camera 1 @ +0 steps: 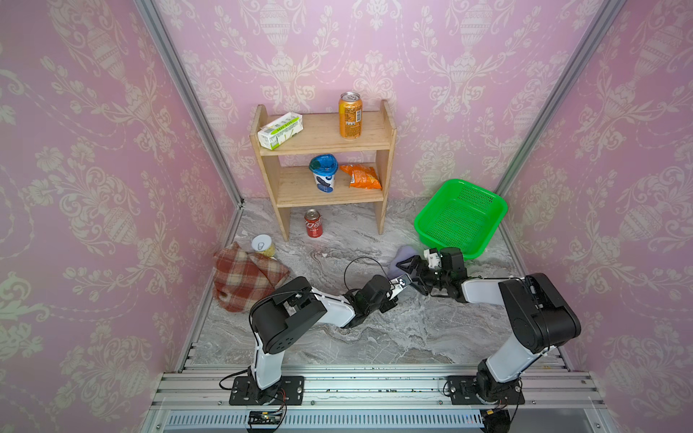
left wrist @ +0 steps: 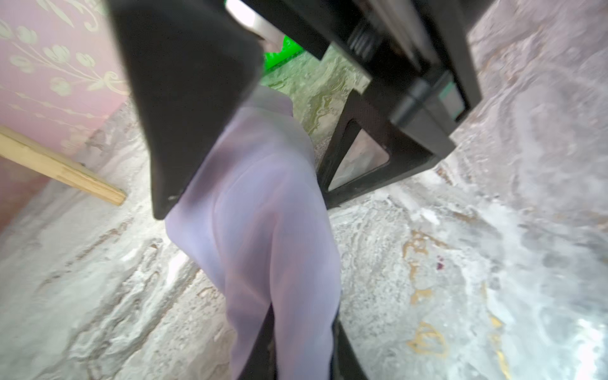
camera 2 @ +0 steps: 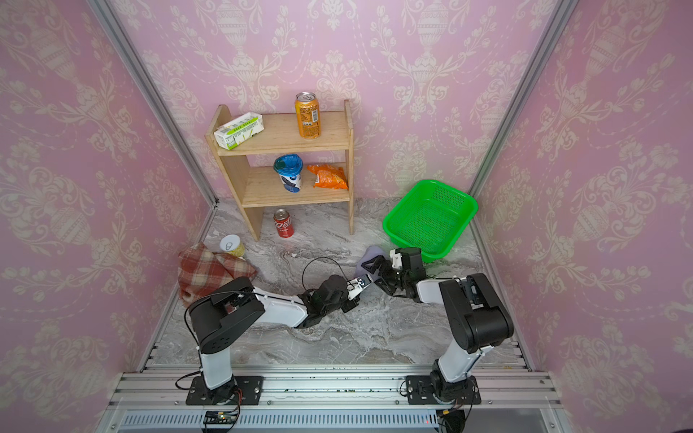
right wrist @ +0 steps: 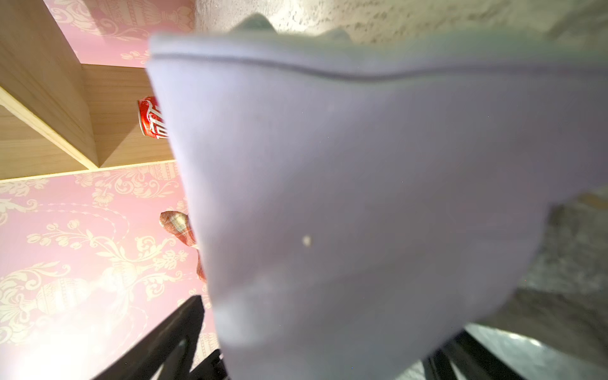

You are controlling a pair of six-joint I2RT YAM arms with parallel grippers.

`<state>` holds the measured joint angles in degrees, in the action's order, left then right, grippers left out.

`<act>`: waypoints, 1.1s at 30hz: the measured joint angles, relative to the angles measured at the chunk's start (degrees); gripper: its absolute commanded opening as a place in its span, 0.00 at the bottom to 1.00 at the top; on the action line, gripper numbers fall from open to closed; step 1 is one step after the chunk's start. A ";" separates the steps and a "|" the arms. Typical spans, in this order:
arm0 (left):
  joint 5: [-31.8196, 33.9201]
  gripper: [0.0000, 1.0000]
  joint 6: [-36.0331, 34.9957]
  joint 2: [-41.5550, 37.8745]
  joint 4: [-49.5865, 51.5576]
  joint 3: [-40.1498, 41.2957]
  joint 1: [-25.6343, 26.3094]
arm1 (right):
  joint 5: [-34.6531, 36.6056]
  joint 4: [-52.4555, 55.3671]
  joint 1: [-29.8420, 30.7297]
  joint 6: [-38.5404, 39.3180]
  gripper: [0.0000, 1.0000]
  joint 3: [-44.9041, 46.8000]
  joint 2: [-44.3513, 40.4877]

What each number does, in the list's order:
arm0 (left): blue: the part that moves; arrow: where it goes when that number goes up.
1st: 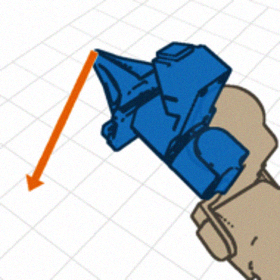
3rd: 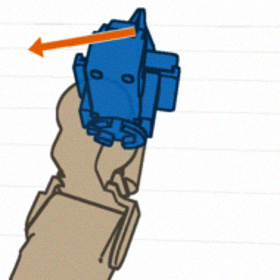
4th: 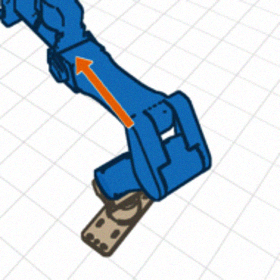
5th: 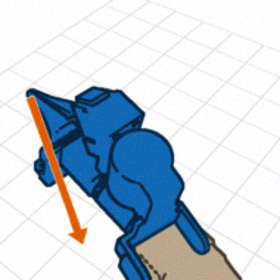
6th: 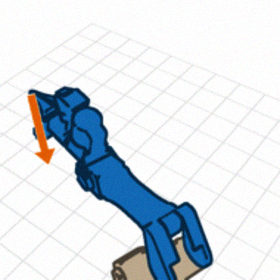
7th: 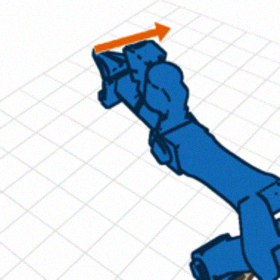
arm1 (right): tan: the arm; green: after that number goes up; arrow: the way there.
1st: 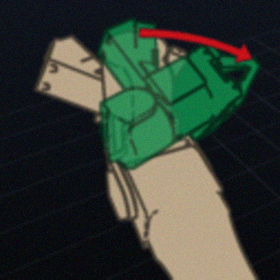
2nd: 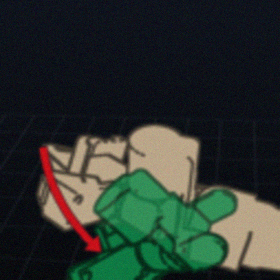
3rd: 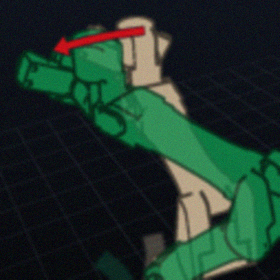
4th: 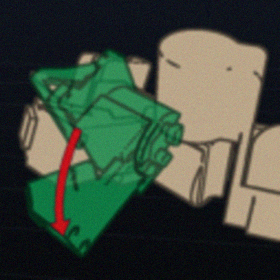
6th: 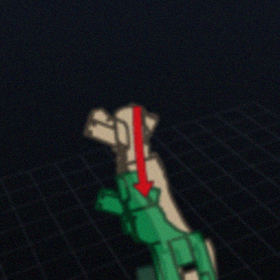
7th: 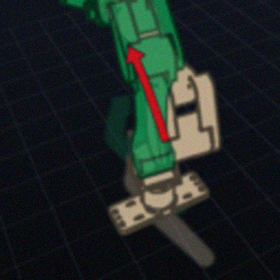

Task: Roll up the skirts
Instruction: Pick up the skirt from the center of the board, then place the skirt in the basket.

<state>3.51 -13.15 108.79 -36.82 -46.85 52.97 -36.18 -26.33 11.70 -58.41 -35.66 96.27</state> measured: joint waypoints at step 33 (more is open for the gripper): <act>-12.50 0.99 9.53 -10.56 -11.69 11.10 -1.44 | 3.48 29.35 -0.13 13.94 0.00 -20.33 0.46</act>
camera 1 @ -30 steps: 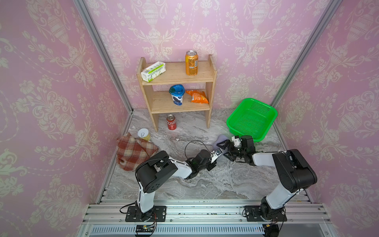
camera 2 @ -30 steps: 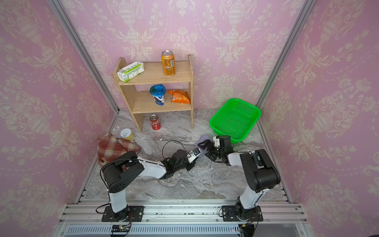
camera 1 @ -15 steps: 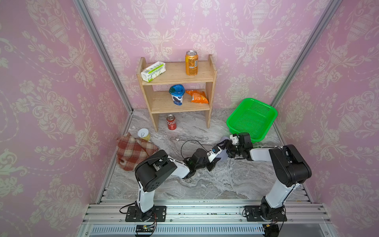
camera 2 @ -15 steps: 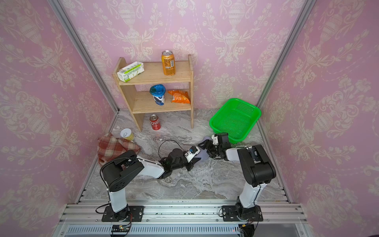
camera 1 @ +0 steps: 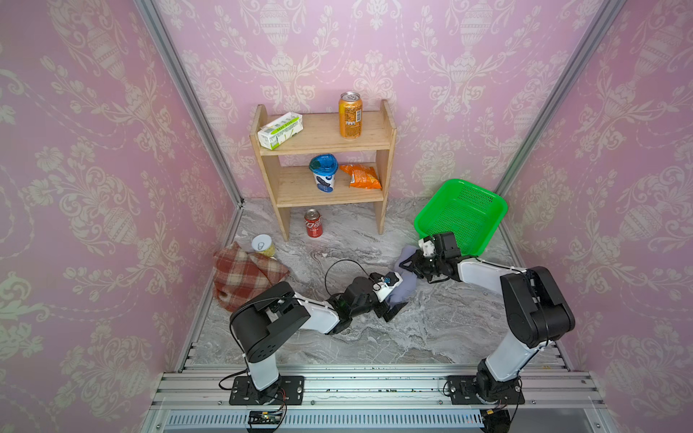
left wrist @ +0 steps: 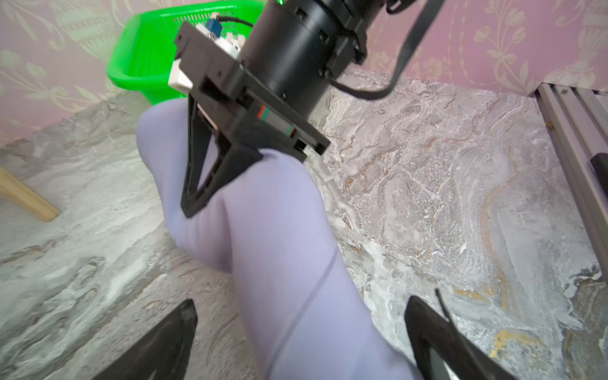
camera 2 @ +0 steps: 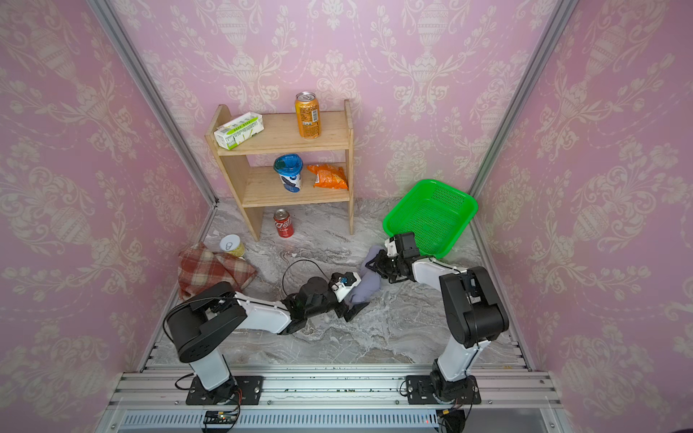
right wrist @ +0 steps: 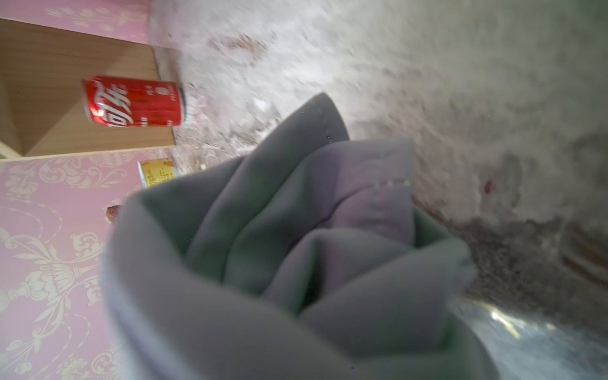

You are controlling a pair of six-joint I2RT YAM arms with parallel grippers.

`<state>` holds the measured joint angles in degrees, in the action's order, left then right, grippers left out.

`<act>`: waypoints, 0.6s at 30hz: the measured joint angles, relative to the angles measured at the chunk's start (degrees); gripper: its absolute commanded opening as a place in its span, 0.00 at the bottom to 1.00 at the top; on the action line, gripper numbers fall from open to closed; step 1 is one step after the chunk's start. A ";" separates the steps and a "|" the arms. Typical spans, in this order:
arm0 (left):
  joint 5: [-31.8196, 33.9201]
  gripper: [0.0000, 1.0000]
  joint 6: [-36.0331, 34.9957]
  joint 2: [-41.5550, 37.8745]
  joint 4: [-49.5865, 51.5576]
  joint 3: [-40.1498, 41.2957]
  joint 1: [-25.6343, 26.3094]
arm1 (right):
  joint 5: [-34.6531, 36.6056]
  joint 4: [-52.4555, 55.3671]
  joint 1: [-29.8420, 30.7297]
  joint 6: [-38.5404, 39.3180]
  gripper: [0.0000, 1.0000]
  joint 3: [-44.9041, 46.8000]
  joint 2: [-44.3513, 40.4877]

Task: Roll up the skirts
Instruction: Place the skirt in the basket.

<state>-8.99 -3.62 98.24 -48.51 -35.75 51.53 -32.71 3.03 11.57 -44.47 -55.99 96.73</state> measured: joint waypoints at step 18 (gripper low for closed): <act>8.17 0.99 5.14 -6.21 -7.23 7.26 5.01 | 22.67 45.94 -8.39 36.59 0.00 -84.56 23.63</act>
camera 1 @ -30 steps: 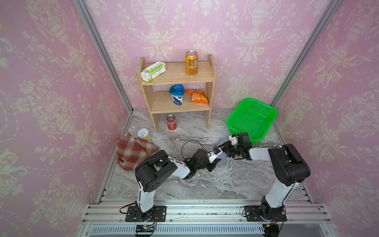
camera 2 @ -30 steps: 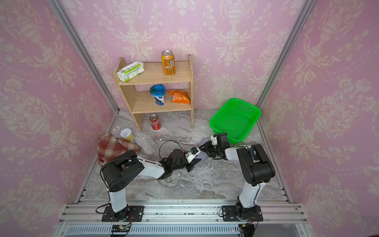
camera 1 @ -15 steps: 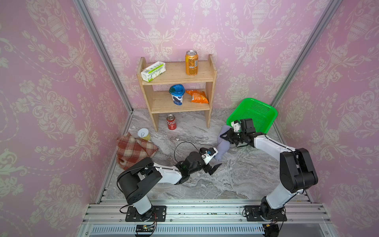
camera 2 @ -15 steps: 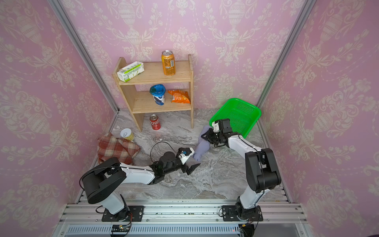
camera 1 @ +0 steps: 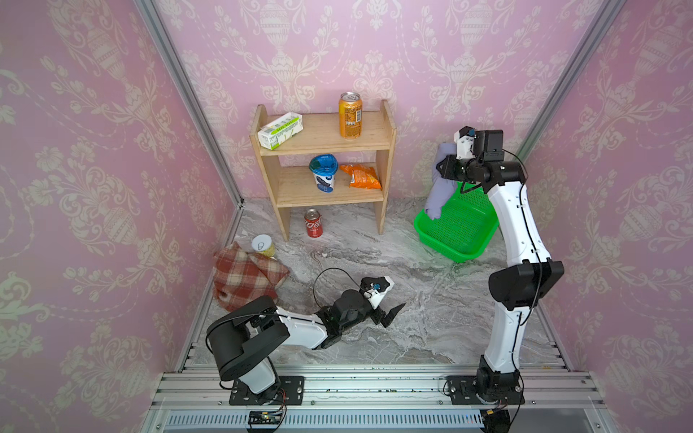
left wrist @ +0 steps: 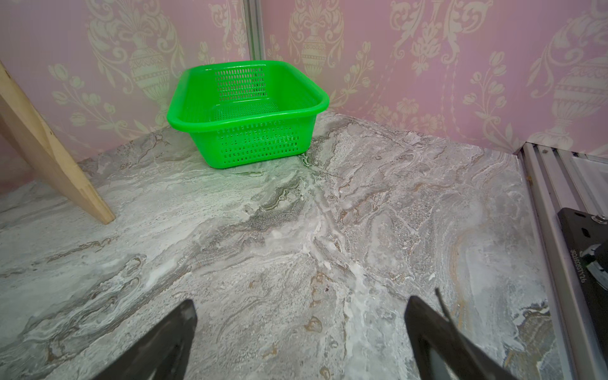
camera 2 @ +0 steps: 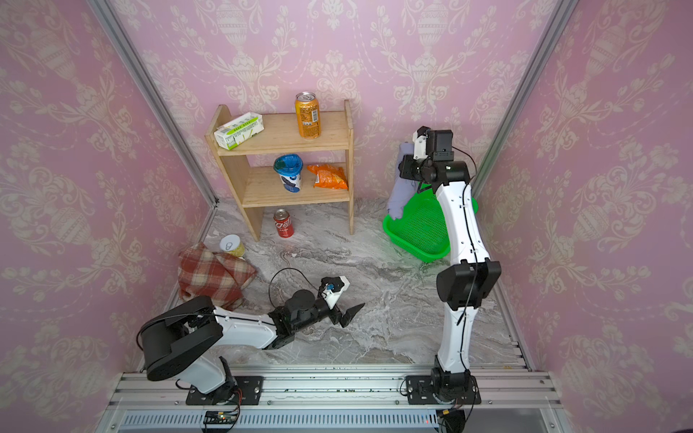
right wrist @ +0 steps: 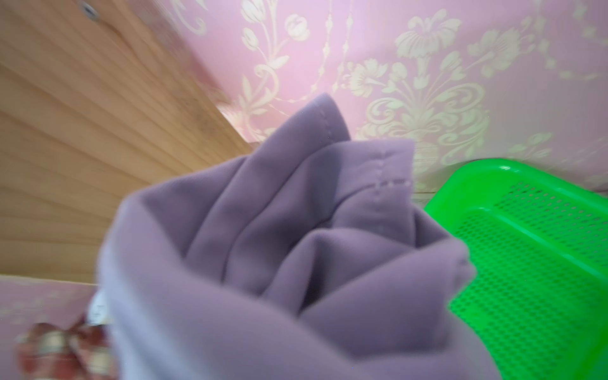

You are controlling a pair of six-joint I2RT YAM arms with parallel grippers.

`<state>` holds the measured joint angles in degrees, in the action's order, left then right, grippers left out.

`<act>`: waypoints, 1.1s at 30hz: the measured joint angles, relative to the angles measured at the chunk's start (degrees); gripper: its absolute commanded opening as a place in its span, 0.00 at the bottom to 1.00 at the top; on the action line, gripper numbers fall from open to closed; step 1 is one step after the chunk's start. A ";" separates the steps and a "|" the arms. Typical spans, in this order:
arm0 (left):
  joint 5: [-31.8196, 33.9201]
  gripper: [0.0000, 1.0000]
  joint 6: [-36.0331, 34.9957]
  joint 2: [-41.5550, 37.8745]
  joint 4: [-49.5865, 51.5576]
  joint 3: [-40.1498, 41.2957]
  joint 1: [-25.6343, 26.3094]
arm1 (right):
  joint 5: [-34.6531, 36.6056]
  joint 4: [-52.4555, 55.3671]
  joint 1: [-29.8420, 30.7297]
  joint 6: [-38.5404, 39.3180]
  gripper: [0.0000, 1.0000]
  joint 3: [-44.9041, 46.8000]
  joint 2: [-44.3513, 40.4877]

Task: Roll up the skirts
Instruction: Place the skirt in the basket.

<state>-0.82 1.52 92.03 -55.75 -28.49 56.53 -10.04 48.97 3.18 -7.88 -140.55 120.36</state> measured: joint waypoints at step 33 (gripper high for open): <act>9.31 0.99 0.92 -20.31 21.81 0.70 1.51 | 13.53 -14.25 -0.26 45.88 0.00 44.68 0.76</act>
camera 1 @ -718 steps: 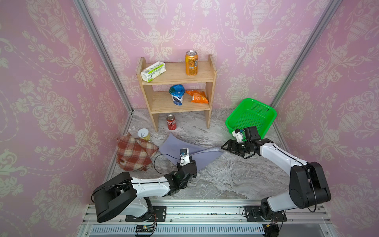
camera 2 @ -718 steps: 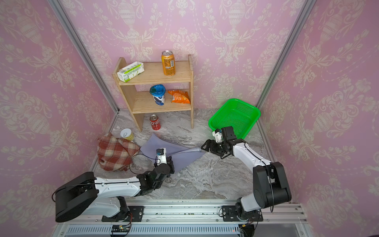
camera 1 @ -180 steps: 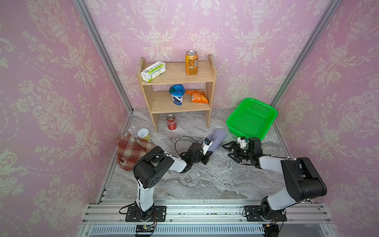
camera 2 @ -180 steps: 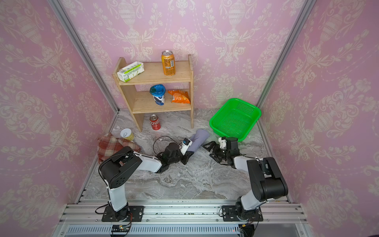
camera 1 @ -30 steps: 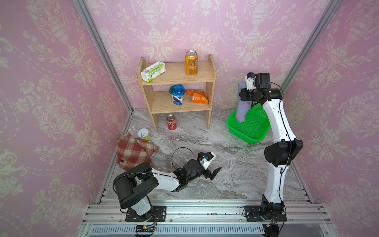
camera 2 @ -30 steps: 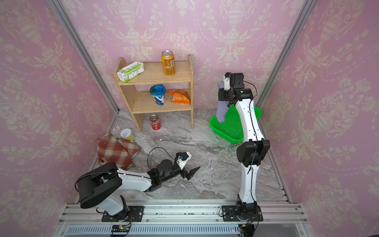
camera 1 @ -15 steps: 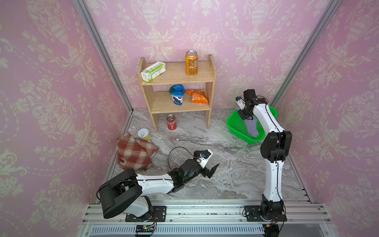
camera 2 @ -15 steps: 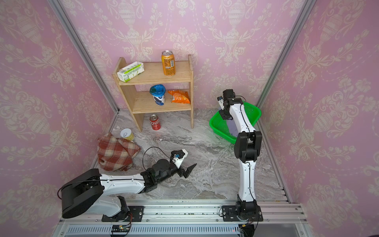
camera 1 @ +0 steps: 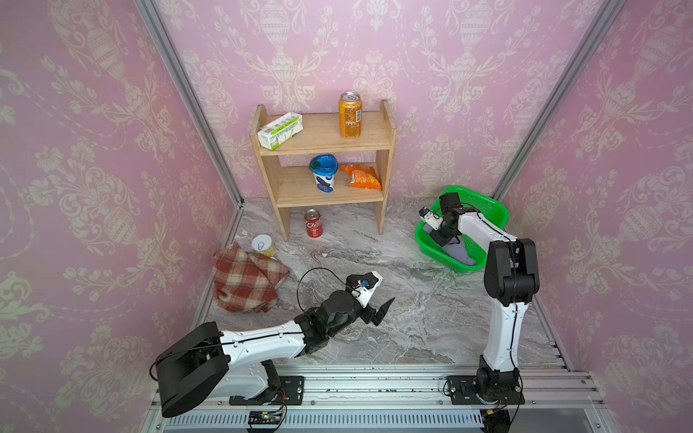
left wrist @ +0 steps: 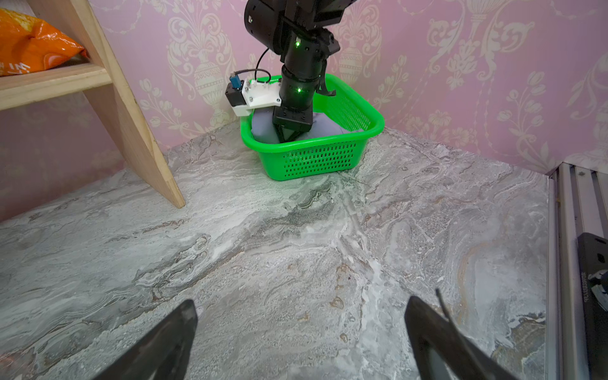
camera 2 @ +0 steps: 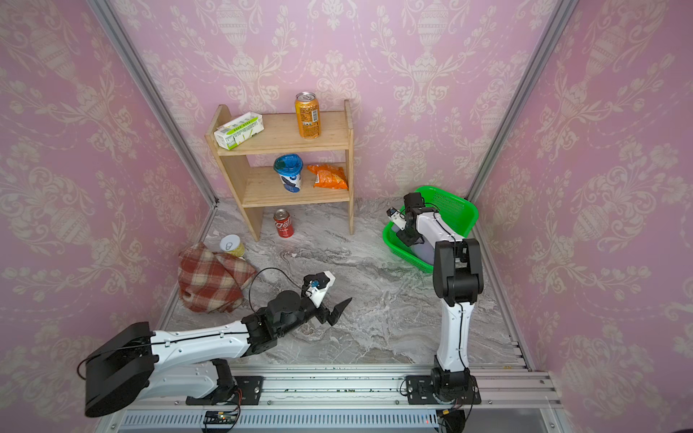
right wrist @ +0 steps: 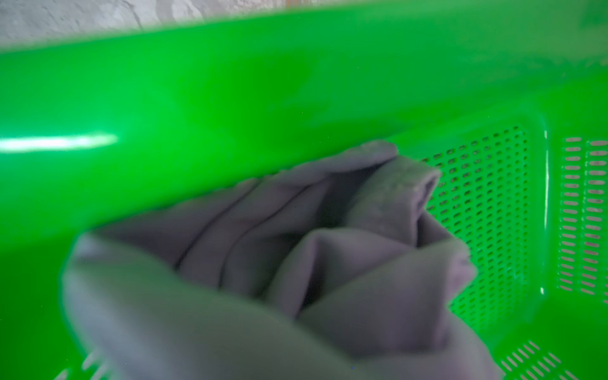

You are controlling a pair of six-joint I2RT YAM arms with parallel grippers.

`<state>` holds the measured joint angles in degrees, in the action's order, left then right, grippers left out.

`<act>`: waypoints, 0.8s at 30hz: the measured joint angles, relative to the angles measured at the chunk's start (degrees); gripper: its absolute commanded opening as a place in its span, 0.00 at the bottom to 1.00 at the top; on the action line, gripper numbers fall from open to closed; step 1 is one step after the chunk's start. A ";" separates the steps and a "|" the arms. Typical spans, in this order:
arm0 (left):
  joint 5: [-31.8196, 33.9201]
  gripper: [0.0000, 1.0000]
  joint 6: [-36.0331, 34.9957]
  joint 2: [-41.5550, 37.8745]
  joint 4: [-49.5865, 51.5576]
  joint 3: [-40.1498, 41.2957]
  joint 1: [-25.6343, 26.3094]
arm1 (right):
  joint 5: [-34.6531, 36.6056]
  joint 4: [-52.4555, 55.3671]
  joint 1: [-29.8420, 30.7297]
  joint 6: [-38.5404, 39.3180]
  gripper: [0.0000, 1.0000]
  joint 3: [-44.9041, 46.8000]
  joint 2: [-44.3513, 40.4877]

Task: Roll up the skirts
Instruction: Place the skirt in the basket.

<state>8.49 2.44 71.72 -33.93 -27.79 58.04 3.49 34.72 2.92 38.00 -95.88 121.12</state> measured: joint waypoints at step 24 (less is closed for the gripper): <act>-0.11 0.99 0.92 3.96 1.95 -0.79 -4.26 | -12.11 0.87 -4.17 -3.37 1.00 -2.93 -0.17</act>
<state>8.38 3.36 75.68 -31.99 -28.58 53.78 -8.62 35.59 -1.26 34.63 -98.80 120.95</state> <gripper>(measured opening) 0.991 0.998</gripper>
